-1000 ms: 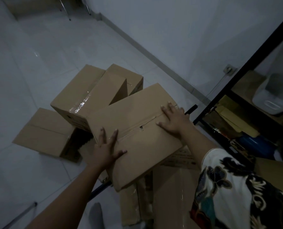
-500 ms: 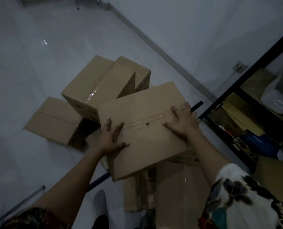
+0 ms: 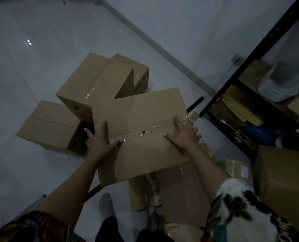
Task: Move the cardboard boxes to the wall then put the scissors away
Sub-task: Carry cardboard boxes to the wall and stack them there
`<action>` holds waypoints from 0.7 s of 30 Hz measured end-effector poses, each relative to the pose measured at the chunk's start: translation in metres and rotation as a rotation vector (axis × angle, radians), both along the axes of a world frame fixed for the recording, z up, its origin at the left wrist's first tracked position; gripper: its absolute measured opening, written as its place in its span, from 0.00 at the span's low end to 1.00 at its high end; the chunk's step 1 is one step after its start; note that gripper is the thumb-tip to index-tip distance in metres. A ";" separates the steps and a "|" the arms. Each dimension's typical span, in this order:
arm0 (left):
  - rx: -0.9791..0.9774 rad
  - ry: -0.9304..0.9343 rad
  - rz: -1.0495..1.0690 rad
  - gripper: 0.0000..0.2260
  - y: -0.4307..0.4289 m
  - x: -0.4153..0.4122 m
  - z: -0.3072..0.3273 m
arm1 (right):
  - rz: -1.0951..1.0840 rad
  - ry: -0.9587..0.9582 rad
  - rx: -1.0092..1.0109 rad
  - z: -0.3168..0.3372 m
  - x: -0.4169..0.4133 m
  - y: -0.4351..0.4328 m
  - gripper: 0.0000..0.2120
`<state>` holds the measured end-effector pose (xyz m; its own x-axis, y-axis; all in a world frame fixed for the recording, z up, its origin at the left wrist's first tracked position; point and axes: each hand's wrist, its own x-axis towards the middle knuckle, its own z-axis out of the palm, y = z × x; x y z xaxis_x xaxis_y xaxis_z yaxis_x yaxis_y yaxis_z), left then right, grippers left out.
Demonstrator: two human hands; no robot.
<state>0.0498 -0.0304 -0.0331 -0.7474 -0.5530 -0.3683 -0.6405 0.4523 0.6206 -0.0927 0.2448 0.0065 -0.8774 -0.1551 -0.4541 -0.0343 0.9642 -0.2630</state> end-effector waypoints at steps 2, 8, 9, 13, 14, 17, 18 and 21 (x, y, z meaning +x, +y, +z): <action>-0.011 -0.011 -0.016 0.47 0.004 0.002 -0.003 | -0.001 -0.012 -0.010 -0.002 0.000 0.002 0.45; -0.040 -0.020 -0.040 0.45 0.018 0.008 -0.008 | 0.078 -0.052 -0.048 -0.017 -0.001 0.017 0.49; -0.042 -0.021 -0.046 0.45 0.018 0.009 -0.008 | 0.077 -0.059 -0.042 -0.017 -0.003 0.018 0.50; -0.019 0.002 -0.052 0.46 0.015 0.009 -0.009 | 0.044 -0.131 -0.046 -0.013 -0.015 0.015 0.50; -0.012 0.007 -0.043 0.47 0.016 0.009 -0.008 | 0.017 -0.142 -0.082 -0.011 -0.017 0.013 0.49; 0.009 0.009 0.007 0.52 0.017 0.011 -0.001 | -0.064 -0.096 -0.212 -0.008 -0.013 0.012 0.45; 0.010 0.018 0.022 0.52 0.017 0.013 0.002 | -0.079 -0.057 -0.234 -0.007 -0.007 0.012 0.44; -0.030 0.053 0.043 0.51 0.015 0.021 0.016 | -0.104 0.047 -0.265 0.001 0.007 0.007 0.45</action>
<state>0.0704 -0.0153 -0.0170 -0.7405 -0.5956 -0.3112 -0.6263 0.4439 0.6408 -0.0862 0.2522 0.0076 -0.9138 -0.1713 -0.3681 0.0426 0.8612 -0.5065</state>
